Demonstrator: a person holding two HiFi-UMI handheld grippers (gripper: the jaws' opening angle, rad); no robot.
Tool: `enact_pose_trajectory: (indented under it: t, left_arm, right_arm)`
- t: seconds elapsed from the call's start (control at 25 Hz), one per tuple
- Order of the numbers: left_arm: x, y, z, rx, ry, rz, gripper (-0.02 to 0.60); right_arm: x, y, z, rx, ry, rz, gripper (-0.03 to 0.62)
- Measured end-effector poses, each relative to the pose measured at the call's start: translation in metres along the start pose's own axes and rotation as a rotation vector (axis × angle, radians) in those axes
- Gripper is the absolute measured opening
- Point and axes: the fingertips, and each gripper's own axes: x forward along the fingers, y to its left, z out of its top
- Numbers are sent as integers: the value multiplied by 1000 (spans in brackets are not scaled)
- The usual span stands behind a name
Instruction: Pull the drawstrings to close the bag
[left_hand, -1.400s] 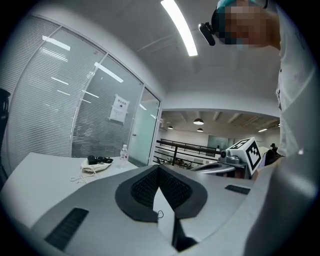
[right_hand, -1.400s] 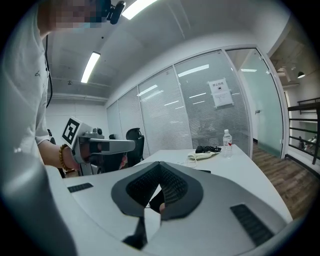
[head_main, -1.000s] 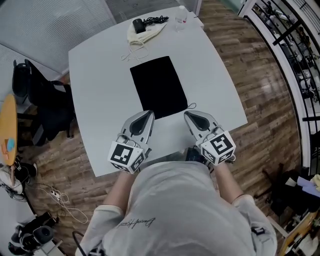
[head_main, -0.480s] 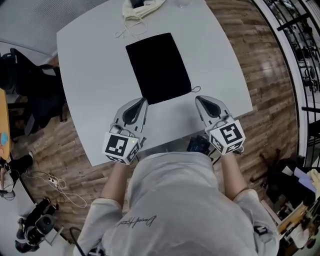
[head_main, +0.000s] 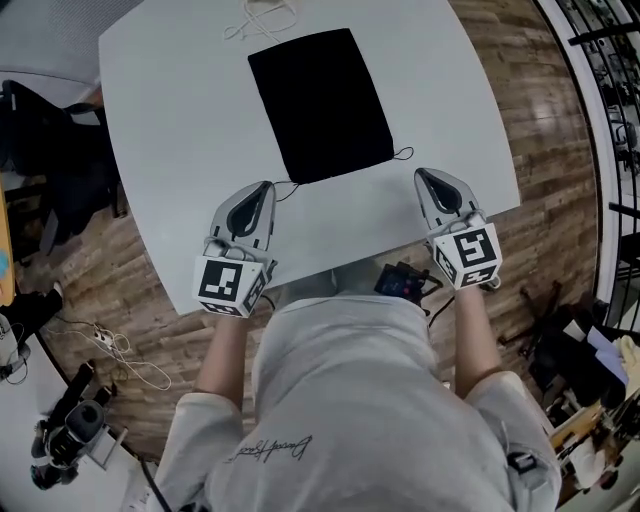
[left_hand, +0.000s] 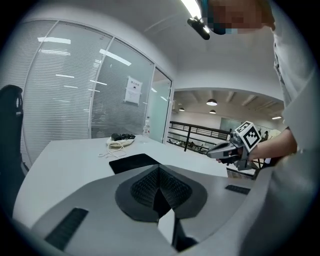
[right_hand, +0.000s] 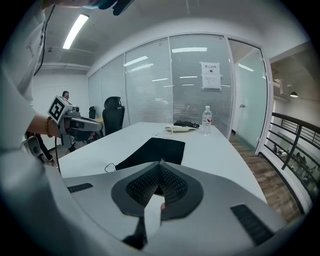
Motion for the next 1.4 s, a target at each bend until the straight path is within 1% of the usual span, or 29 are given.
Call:
enact_pose_trajectory:
  t: [0.2, 0.44, 0.6, 0.76, 0.96, 1.12, 1.28, 1.4]
  left_arm:
    - [-4, 3, -25, 16, 56, 25, 12]
    - [4, 1, -55, 73, 124, 3, 12]
    - [9, -1, -64, 90, 139, -7, 12]
    - [11, 4, -71, 79, 149, -3, 14]
    - [16, 10, -84, 91, 180, 8, 14]
    - [22, 12, -98, 134, 224, 5, 49]
    - [33, 14, -113, 209, 277, -7, 85]
    - [39, 17, -126, 277, 331, -15, 108]
  right_arm:
    - [4, -6, -13, -30, 28, -15, 22]
    - [18, -8, -30, -75, 67, -13, 23]
    - [24, -12, -41, -90, 88, -18, 24]
    - [29, -15, -48, -101, 107, -34, 26]
    - [36, -25, -57, -147, 134, -53, 53]
    - [41, -30, -60, -173, 150, -58, 69]
    - [46, -35, -64, -185, 157, -61, 78]
    - [52, -34, -65, -188, 165, -58, 90]
